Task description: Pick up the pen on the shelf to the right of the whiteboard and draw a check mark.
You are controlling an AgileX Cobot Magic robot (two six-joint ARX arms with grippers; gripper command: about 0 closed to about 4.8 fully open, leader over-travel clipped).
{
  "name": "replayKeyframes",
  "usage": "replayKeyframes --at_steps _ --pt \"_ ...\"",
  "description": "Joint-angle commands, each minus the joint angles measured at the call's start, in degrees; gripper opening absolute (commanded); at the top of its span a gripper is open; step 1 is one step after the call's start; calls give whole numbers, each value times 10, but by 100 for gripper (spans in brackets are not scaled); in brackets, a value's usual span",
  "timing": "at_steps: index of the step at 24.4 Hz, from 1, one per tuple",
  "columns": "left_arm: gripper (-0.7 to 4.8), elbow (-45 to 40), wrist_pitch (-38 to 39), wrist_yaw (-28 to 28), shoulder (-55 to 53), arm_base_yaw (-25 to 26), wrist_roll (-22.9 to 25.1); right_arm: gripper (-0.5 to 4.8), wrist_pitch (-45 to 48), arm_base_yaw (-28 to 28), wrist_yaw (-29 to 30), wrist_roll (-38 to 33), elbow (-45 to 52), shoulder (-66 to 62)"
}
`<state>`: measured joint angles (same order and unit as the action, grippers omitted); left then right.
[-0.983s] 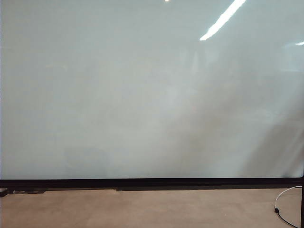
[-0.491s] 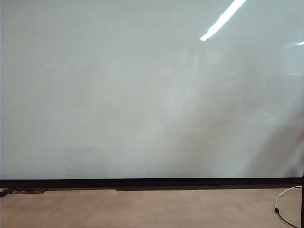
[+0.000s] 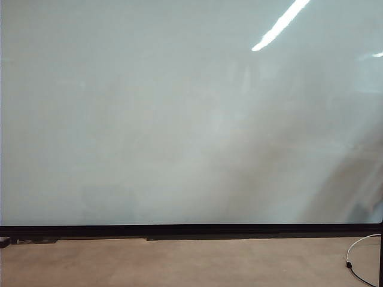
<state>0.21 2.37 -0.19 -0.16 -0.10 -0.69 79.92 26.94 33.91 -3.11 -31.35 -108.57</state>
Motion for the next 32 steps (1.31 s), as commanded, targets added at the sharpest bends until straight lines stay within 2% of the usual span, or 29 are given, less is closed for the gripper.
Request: replayKeyframes --at_steps 1,24,27,32 --pt "-4 2 -7 0 0 0 2 263 9 -4 -6 1 -12 -11" --pt "-4 2 -7 0 0 0 2 260 9 -12 -8 1 -73 -40" --pt "-4 2 -7 0 0 0 2 238 9 -12 -8 1 -78 -40" --pt "-4 2 -7 0 0 0 2 238 9 -12 -8 1 -78 -40"
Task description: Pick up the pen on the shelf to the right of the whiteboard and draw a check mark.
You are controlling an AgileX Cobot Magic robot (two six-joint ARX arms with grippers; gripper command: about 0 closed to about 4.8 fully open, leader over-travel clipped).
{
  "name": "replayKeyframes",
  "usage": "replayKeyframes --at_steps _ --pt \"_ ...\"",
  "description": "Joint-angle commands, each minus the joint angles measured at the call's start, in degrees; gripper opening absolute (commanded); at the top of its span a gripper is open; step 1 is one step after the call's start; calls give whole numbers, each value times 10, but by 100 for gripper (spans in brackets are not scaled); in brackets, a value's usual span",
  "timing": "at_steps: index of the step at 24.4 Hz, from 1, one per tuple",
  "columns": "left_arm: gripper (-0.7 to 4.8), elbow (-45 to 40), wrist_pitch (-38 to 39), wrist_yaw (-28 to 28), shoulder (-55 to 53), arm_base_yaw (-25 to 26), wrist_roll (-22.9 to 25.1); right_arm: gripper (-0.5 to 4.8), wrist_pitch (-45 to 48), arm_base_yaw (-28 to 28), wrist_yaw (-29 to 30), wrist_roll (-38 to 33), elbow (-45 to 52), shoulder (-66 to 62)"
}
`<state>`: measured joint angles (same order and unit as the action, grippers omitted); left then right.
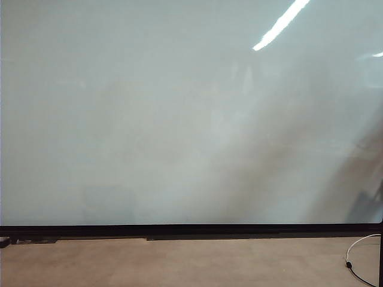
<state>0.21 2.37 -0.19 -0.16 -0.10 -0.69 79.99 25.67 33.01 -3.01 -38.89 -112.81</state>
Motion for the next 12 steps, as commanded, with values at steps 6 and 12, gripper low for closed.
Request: replayKeyframes --at_steps 6,12 --pt "-4 2 -7 0 0 0 2 219 6 -1 3 -2 -3 -2" --pt "-4 2 -7 0 0 0 2 210 6 -8 3 -2 -3 -2"
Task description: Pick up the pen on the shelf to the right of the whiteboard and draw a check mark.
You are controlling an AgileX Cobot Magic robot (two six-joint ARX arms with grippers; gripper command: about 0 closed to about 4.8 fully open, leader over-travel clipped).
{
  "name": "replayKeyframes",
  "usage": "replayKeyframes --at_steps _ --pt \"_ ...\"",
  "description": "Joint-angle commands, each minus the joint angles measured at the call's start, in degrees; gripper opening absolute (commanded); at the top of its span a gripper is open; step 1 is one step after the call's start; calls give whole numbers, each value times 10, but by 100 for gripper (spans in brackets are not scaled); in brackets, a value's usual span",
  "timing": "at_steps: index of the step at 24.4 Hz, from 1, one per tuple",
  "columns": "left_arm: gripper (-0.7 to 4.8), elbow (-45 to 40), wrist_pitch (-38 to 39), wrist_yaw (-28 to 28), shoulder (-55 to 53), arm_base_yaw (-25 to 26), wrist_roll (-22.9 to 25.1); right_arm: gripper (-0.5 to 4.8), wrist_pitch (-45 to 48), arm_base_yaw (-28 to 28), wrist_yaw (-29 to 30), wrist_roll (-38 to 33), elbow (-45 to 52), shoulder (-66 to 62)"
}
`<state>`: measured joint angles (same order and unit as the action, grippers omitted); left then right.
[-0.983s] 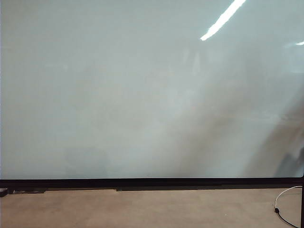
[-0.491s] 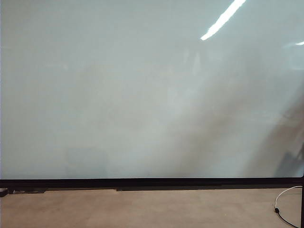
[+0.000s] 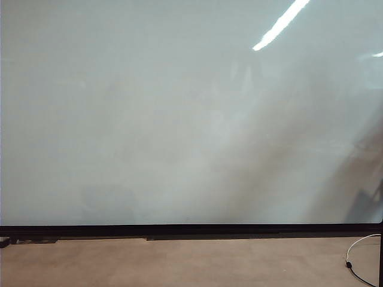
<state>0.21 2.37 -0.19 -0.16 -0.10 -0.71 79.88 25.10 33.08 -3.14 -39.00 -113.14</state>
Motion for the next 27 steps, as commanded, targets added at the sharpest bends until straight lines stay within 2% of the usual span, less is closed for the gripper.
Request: replayKeyframes --at_steps 1,14,16,23,25,27 --pt "-4 2 -7 0 0 0 3 210 6 -2 2 -1 -2 1" --pt "-5 2 -7 0 0 0 3 196 4 -2 1 -1 -2 1" --pt "-4 2 -7 0 0 0 3 150 4 -2 1 0 -2 1" --pt "-4 2 -7 0 0 0 3 142 4 -2 0 0 -2 1" --pt "-4 2 -7 0 0 0 3 110 4 -2 0 0 -2 1" --pt "-5 2 -7 0 0 0 3 107 4 -2 1 0 -2 1"
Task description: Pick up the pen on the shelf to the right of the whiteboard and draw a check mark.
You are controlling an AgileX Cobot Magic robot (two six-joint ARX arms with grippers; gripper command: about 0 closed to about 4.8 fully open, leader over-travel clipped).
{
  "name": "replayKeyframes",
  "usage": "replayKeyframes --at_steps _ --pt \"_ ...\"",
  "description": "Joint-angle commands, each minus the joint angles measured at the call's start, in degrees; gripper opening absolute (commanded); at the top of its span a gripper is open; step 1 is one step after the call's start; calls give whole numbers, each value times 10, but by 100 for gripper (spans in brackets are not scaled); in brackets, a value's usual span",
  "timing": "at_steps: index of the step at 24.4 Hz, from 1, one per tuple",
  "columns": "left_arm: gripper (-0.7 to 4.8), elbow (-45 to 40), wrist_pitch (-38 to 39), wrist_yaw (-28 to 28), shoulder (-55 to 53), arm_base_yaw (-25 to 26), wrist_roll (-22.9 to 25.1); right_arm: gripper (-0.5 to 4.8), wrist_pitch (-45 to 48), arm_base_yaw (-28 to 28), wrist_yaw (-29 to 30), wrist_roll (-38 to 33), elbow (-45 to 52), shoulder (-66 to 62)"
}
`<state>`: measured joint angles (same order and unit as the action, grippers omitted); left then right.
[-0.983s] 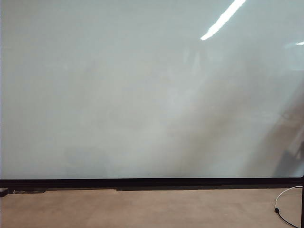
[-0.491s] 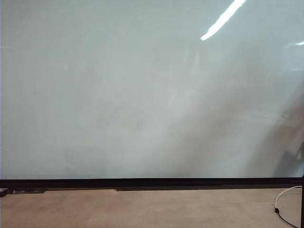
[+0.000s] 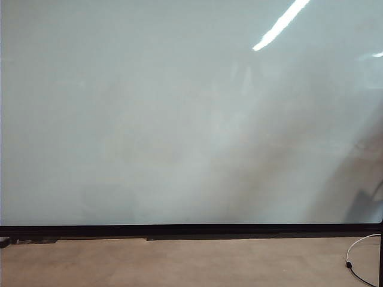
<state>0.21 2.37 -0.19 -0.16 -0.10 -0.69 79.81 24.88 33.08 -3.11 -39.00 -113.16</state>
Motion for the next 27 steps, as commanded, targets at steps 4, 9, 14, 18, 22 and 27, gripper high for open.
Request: replayKeyframes --at_steps 4,9,14,18,22,27 --pt "-5 2 -7 0 0 0 2 101 5 1 0 -1 -2 2" --pt "-5 2 -7 0 0 0 2 39 6 1 0 -1 -2 2" --pt "-5 2 -7 0 0 0 2 -8 8 2 0 -1 -2 2" --pt "-4 2 -7 0 0 0 2 -8 11 6 0 0 -4 6" --pt "-4 2 -7 0 0 0 2 -8 11 17 0 2 -5 15" --pt "-5 2 -7 0 0 0 2 -8 11 32 -2 2 -5 22"
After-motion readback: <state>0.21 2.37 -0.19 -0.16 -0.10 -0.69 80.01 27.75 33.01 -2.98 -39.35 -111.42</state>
